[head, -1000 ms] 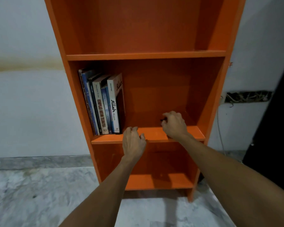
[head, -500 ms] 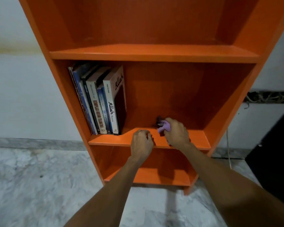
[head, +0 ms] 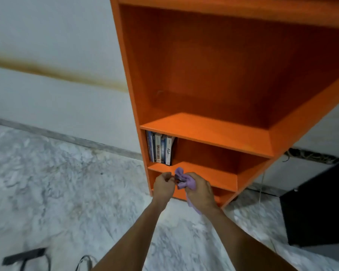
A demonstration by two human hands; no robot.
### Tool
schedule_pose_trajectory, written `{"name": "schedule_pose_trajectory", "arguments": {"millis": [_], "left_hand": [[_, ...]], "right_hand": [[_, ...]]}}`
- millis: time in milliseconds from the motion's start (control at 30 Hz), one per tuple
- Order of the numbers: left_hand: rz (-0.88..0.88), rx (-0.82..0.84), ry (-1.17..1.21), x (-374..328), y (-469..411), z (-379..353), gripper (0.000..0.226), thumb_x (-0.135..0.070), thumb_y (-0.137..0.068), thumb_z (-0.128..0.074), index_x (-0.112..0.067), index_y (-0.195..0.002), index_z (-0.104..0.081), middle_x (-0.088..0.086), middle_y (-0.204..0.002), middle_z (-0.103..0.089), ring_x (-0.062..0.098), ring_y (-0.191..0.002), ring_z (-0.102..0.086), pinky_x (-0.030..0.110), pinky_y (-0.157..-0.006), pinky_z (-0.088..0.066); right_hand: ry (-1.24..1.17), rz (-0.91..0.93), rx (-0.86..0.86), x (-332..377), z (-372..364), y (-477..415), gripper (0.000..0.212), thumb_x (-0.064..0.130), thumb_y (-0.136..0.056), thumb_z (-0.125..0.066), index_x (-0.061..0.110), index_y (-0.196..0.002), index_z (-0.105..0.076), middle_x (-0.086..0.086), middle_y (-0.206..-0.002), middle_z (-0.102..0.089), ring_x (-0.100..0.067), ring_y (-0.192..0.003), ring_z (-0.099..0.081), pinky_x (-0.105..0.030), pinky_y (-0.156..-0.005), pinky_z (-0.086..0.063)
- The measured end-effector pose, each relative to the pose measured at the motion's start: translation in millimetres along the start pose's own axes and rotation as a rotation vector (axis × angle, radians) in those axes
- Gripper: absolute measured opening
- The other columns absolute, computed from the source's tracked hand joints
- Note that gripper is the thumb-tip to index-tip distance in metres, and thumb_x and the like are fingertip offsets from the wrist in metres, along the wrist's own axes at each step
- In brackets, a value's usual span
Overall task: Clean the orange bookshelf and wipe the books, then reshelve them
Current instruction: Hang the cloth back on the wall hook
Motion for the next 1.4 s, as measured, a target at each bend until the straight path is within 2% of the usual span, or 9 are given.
{"name": "schedule_pose_trajectory", "arguments": {"millis": [67, 133, 333, 433, 600, 733, 933, 1200, 1400], "left_hand": [[-0.001, -0.026, -0.013, -22, 26, 29, 0.022, 0.001, -0.088, -0.051, -0.005, -0.099, -0.071, 0.008, -0.095, -0.072, 0.03, -0.088, -0.065, 0.039, -0.069, -0.049], [-0.002, -0.053, -0.048, -41, 50, 53, 0.025, 0.001, -0.085, -0.053, -0.012, -0.091, -0.074, 0.005, -0.089, -0.074, 0.028, -0.086, -0.067, 0.041, -0.071, -0.053], [-0.044, -0.197, -0.14, -103, 101, 115, 0.013, -0.003, -0.085, -0.062, -0.015, -0.084, -0.069, 0.001, -0.076, -0.067, 0.014, -0.068, -0.058, 0.02, -0.055, -0.04], [-0.082, -0.261, -0.147, -131, 114, 145, 0.009, -0.008, -0.087, -0.064, -0.015, -0.082, -0.069, 0.001, -0.075, -0.067, 0.013, -0.067, -0.058, 0.02, -0.054, -0.04], [-0.169, -0.366, -0.108, -177, 122, 195, 0.009, -0.009, -0.09, -0.059, -0.012, -0.086, -0.065, -0.002, -0.075, -0.063, 0.012, -0.066, -0.055, 0.019, -0.051, -0.04], [-0.259, -0.377, -0.077, -201, 109, 233, 0.012, -0.004, -0.089, -0.056, -0.012, -0.082, -0.061, 0.004, -0.078, -0.066, 0.02, -0.074, -0.061, 0.026, -0.064, -0.049], [-0.354, -0.366, -0.196, -254, 61, 292, 0.01, -0.005, -0.091, -0.055, -0.009, -0.089, -0.064, 0.001, -0.079, -0.067, 0.01, -0.067, -0.06, 0.013, -0.054, -0.043], [-0.52, -0.23, -0.353, -339, -13, 370, 0.014, -0.004, -0.087, -0.057, -0.014, -0.082, -0.066, -0.002, -0.074, -0.067, 0.014, -0.07, -0.062, 0.018, -0.056, -0.046], [-0.632, -0.225, -0.403, -404, -54, 401, 0.012, -0.006, -0.087, -0.06, -0.015, -0.085, -0.069, -0.003, -0.079, -0.068, 0.007, -0.073, -0.061, 0.006, -0.055, -0.04]], "right_hand": [[-0.031, 0.002, 0.05, 27, 10, 13, 0.039, 0.001, -0.087, -0.057, 0.033, -0.107, -0.066, 0.007, -0.097, -0.071, -0.007, -0.084, -0.061, -0.025, -0.071, -0.046], [-0.061, 0.002, 0.088, 52, 16, 25, 0.031, 0.007, -0.088, -0.062, 0.032, -0.106, -0.067, 0.006, -0.099, -0.071, -0.016, -0.089, -0.063, -0.033, -0.074, -0.049], [-0.101, 0.094, 0.17, 130, 32, 31, 0.024, 0.014, -0.086, -0.063, 0.031, -0.101, -0.07, 0.003, -0.096, -0.072, -0.021, -0.088, -0.064, -0.038, -0.071, -0.05], [-0.128, 0.16, 0.198, 169, 37, 29, 0.021, 0.015, -0.085, -0.065, 0.029, -0.1, -0.071, 0.005, -0.091, -0.073, -0.016, -0.086, -0.066, -0.029, -0.067, -0.048], [-0.086, 0.26, 0.239, 229, 28, 18, 0.009, 0.025, -0.085, -0.061, 0.024, -0.093, -0.065, -0.001, -0.085, -0.069, -0.024, -0.083, -0.065, -0.04, -0.072, -0.052], [-0.024, 0.311, 0.27, 272, 10, 3, 0.019, 0.019, -0.092, -0.059, 0.018, -0.111, -0.061, -0.006, -0.097, -0.067, -0.022, -0.085, -0.06, -0.025, -0.062, -0.044], [-0.025, 0.3, 0.222, 337, -14, -51, 0.045, 0.019, -0.089, -0.061, 0.024, -0.134, -0.057, -0.004, -0.122, -0.062, -0.024, -0.099, -0.064, -0.034, -0.074, -0.054], [-0.152, 0.323, 0.051, 450, -13, -136, 0.021, 0.016, -0.091, -0.064, 0.02, -0.107, -0.076, 0.005, -0.105, -0.074, -0.007, -0.09, -0.067, -0.015, -0.078, -0.046], [-0.183, 0.346, -0.029, 503, 3, -190, 0.015, 0.016, -0.088, -0.067, 0.018, -0.099, -0.078, 0.008, -0.092, -0.073, -0.005, -0.088, -0.064, -0.011, -0.069, -0.042]]}}
Point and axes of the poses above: each hand's wrist, its own y-axis away from the middle knuckle, its own z-axis out of the back of the hand, x = y × z, the point moved 4 cm from there along -y, towards the middle knuckle
